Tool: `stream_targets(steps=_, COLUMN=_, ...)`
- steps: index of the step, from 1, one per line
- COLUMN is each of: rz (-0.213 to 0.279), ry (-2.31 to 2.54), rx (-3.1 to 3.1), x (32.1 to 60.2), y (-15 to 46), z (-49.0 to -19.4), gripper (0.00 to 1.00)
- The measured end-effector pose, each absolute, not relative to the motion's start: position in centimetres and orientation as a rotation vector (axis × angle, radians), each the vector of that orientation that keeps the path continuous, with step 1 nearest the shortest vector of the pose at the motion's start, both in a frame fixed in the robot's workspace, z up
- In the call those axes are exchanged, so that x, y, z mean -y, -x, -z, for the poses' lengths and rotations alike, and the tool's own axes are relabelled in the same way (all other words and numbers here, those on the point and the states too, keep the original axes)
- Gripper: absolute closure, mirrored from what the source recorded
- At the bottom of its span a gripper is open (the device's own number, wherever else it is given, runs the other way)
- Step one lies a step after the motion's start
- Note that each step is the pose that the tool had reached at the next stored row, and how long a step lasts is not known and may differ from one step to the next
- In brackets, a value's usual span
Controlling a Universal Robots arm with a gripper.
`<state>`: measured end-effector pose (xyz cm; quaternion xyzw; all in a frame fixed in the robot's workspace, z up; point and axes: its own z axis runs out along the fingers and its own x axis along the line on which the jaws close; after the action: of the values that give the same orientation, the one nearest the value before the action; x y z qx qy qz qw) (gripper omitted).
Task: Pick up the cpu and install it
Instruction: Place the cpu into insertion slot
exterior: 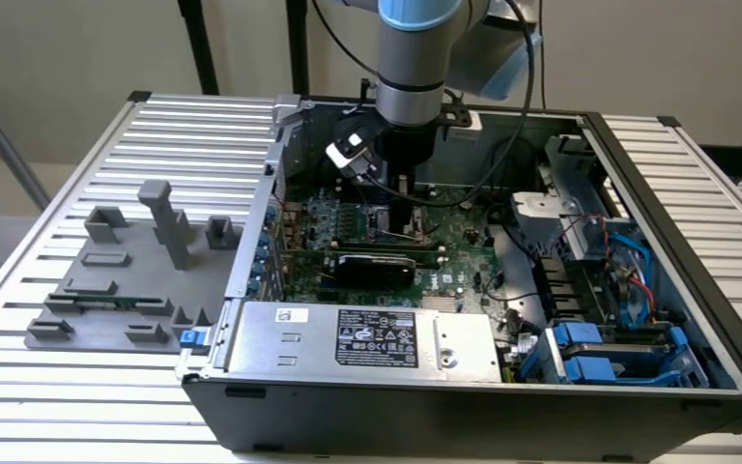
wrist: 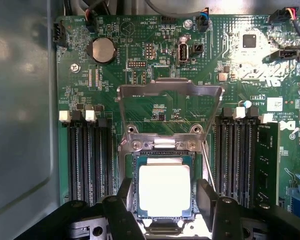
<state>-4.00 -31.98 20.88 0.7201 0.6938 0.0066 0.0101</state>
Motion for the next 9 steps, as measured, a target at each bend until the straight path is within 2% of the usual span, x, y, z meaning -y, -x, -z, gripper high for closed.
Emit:
stream_targets(steps=3, rz=-0.02, ry=-2.248, rx=-2.166, x=31.98, y=4.01, z=-21.42, gripper=0.4)
stream_targets(steps=4, rz=-0.02, ry=-2.248, rx=-2.166, x=31.98, y=4.02, z=-21.49, gripper=0.46)
stream_targets(steps=5, rz=-0.021, ry=-2.248, rx=-2.166, x=31.97, y=4.03, z=-21.51, gripper=0.46)
stream_targets(steps=7, rz=-0.021, ry=-2.248, rx=-2.166, x=31.97, y=4.03, z=-21.51, gripper=0.58)
stream_targets(steps=8, rz=-0.021, ry=-2.248, rx=-2.166, x=31.97, y=4.03, z=-21.51, gripper=0.58)
stream_targets(steps=9, rz=-0.021, ry=-2.248, rx=-2.166, x=31.98, y=4.03, z=-21.52, gripper=0.64)
